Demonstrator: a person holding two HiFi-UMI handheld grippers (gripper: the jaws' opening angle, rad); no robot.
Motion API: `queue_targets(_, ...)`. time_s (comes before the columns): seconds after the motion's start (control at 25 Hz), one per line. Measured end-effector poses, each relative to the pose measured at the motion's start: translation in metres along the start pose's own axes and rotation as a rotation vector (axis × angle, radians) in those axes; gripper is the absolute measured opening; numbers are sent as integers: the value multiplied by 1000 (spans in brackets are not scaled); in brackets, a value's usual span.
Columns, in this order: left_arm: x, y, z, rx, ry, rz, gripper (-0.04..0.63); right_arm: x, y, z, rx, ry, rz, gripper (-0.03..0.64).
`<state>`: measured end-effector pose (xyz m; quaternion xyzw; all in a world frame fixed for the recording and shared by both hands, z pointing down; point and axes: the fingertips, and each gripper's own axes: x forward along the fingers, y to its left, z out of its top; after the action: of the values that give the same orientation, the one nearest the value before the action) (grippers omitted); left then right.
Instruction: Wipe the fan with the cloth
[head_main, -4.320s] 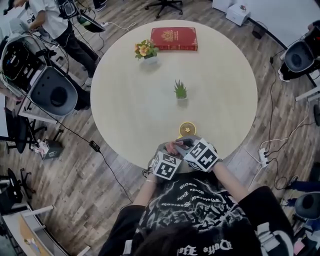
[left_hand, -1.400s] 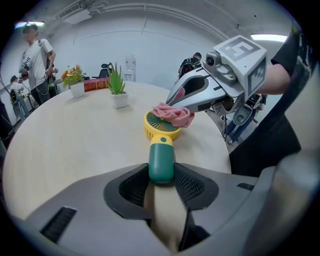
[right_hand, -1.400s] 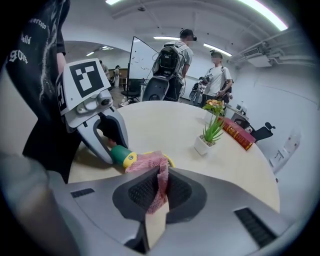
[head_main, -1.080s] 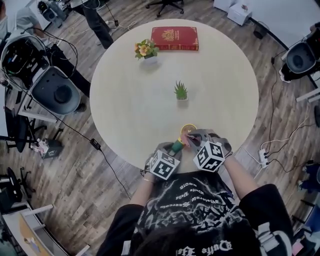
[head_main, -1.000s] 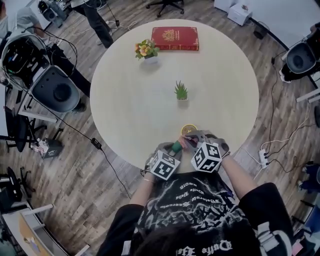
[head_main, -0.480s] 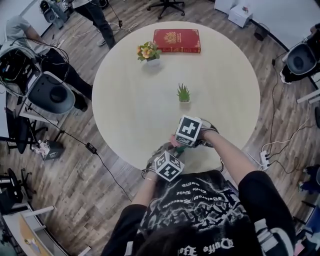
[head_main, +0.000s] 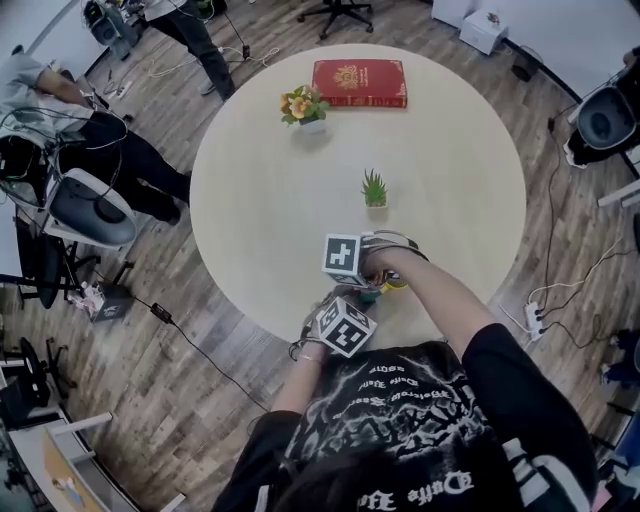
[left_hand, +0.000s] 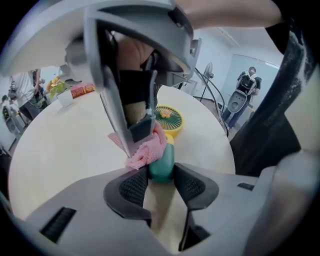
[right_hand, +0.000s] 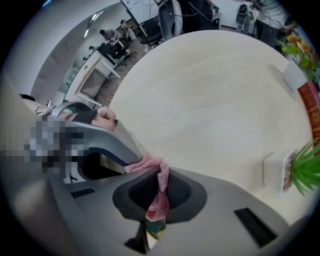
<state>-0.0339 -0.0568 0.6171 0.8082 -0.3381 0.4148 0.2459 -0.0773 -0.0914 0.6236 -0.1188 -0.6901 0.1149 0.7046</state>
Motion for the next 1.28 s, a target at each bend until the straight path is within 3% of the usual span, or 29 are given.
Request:
queue_targets(0.16, 0, 1, 1, -38, 20, -8, 181, -6, -9, -5, -76, 33, -69, 31)
queue_targets(0.32, 0, -2, 2, -42, 22, -12, 181, -10, -15, -15, -86, 61, -87, 31)
queue_targets(0.48, -2, 0, 1, -49, 22, -11, 181, -23, -39, -24, -99, 100, -184, 31)
queue_targets(0.72, -2, 0, 2, -59, 17, -10, 181, -35, -61, -37, 99, -32, -152, 31)
queue_targets(0.84, -1, 2, 2, -65, 11, -7, 181, -38, -77, -56, 189, -48, -158, 31)
queue_targets(1.12, -1, 1, 2, -78, 14, -7, 181, -34, -85, -83, 464, -233, 4, 31)
queue_targets(1.28, -2, 1, 3, -95, 6, 2, 181, -34, -88, -96, 595, -334, 47, 31)
